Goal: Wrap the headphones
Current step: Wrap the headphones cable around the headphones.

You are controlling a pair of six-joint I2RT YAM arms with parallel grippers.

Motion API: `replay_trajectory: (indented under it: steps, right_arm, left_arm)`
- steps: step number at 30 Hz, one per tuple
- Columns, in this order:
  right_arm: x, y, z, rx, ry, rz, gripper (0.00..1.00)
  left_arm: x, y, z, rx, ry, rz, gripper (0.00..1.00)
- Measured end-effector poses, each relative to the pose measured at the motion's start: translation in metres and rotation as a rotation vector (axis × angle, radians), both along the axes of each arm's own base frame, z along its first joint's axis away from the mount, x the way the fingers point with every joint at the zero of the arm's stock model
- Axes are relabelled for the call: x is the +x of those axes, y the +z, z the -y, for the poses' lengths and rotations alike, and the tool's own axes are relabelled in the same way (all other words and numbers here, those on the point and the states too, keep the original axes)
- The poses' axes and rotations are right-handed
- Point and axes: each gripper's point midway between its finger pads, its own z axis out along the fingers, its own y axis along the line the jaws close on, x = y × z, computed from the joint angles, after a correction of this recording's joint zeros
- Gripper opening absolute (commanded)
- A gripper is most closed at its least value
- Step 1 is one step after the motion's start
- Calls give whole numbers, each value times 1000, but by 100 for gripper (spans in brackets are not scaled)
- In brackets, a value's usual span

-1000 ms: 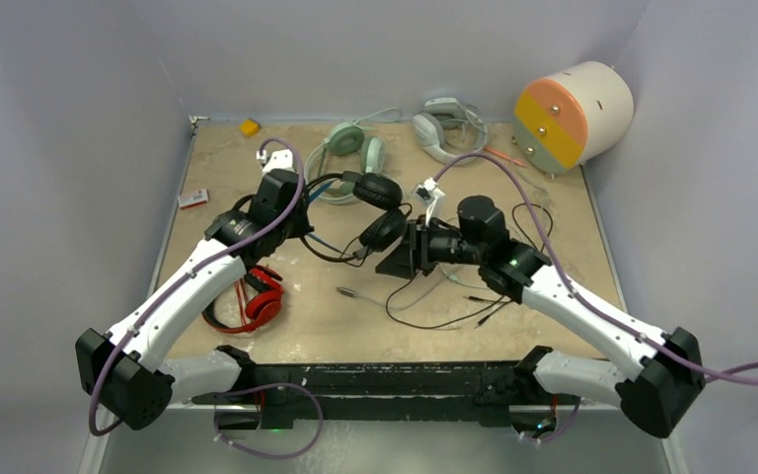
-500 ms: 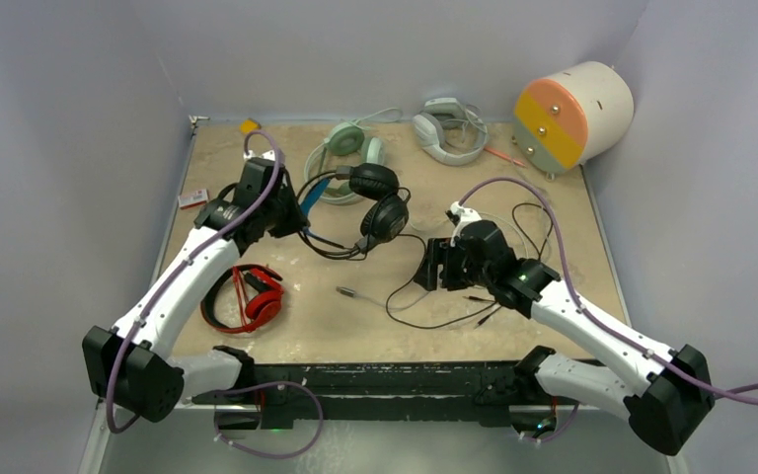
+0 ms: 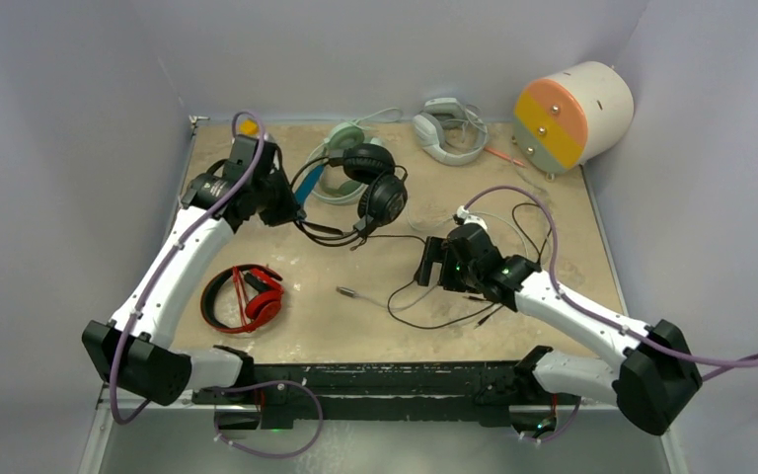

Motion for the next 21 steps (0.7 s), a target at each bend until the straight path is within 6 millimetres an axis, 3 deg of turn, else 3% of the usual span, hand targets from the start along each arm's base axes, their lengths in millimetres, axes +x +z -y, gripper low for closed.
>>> replay_trajectory:
  steps: [7, 11, 15, 21]
  right_arm:
    - [10, -18, 7, -88, -90, -71, 96]
    - [18, -17, -2, -62, -82, -46, 86]
    - [24, -26, -7, -78, -72, -61, 82]
    - [39, -29, -25, -75, -7, -45, 77]
  left_arm:
    - [-17, 14, -4, -38, 13, 44, 0]
    - [-32, 46, -5, -86, 1, 131, 0]
    - [-34, 72, -1, -128, -13, 186, 0]
    - [-40, 76, 10, -180, -57, 164, 0]
